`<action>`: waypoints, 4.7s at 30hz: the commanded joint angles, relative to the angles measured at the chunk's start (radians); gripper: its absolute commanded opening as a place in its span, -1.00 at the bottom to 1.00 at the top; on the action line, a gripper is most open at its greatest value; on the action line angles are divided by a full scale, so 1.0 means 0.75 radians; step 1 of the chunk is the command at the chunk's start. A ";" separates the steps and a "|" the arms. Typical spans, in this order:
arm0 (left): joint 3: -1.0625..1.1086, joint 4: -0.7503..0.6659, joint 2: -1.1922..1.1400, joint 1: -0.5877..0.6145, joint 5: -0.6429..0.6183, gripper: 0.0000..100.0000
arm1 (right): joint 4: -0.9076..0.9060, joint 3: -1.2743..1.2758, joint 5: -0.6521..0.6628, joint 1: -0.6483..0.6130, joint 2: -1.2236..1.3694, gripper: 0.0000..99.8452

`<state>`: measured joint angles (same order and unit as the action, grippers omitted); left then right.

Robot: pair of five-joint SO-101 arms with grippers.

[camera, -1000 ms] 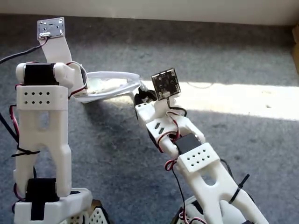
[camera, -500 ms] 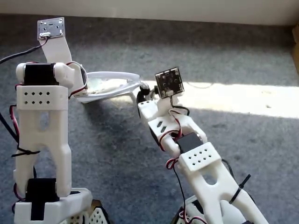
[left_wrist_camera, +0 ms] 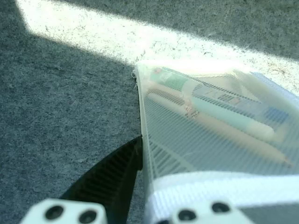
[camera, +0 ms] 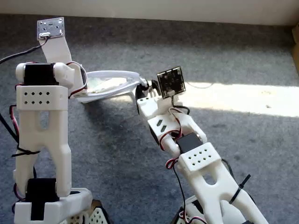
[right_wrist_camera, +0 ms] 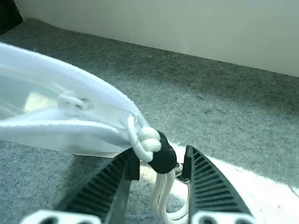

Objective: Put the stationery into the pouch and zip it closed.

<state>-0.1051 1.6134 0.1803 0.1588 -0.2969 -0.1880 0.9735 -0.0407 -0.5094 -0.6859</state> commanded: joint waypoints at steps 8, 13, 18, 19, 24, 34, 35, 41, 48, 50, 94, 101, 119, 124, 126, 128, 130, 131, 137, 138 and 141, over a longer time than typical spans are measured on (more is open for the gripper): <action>0.003 -0.023 0.013 -0.005 0.010 -0.99 | -0.212 0.009 0.000 -0.026 -0.046 -0.55; 0.003 -0.023 0.013 -0.005 0.010 -0.99 | -0.175 0.009 0.002 -0.026 -0.046 -0.55; 0.001 -0.023 0.013 -0.005 0.010 -0.99 | -0.177 -0.028 0.000 -0.056 -0.046 -0.55; 0.001 -0.023 0.013 -0.005 0.010 -0.99 | -0.177 -0.038 0.000 -0.066 -0.046 -0.55; -0.001 -0.023 0.009 -0.005 0.010 -0.99 | -0.175 -0.060 0.000 -0.085 -0.046 -0.55; -0.003 -0.023 0.007 -0.005 0.010 -0.99 | -0.056 -0.056 0.000 -0.048 -0.044 -0.59; -0.003 -0.023 0.007 -0.005 0.010 -0.99 | -0.030 -0.050 0.000 -0.048 -0.044 -0.63; -0.003 -0.023 0.007 -0.005 0.010 -0.99 | 0.021 -0.050 0.000 -0.046 -0.044 -0.69; -0.003 -0.023 0.007 -0.005 0.010 -0.99 | 0.021 -0.048 0.000 -0.011 -0.044 -0.69; -0.003 -0.023 0.007 -0.005 0.010 -0.99 | 0.019 -0.048 0.000 -0.001 -0.044 -0.70; -0.009 -0.307 0.017 -0.300 0.137 -0.49 | -0.842 0.304 0.252 -0.216 -0.911 -0.99; -0.009 -0.364 0.017 -0.521 0.329 -0.49 | -0.611 0.619 0.243 -0.159 -1.198 -0.99; -0.009 -0.276 0.017 -0.774 0.747 -0.49 | -0.592 0.768 0.243 -0.089 -1.533 -0.99; -0.064 -0.203 0.060 -0.772 0.710 -0.50 | -0.592 0.768 0.243 -0.054 -1.533 -0.99; -0.097 -0.188 0.105 -0.776 0.671 -0.50 | -0.592 0.768 0.243 -0.050 -1.533 -0.99; -0.122 -0.182 0.148 -0.776 0.649 -0.50 | -0.592 0.768 0.243 -0.050 -1.533 -0.99; -0.124 -0.186 0.181 -0.772 0.644 -0.50 | -0.592 0.768 0.243 -0.048 -1.533 -0.99; -0.120 -0.184 0.191 -0.772 0.644 -0.50 | -0.592 0.768 0.243 -0.048 -1.533 -0.99; -0.124 -0.164 0.204 -0.774 0.638 -0.50 | -0.592 0.768 0.243 -0.048 -1.533 -0.99; -0.124 -0.170 0.204 -0.778 0.620 -0.50 | -0.592 0.768 0.243 -0.048 -1.533 -0.99; -0.124 -0.174 0.193 -0.819 0.604 -0.50 | -0.592 0.768 0.243 -0.048 -1.533 -0.99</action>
<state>-0.1450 1.4860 0.2938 -0.4058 0.1788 -0.6651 1.5704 0.1404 -0.5570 -1.8182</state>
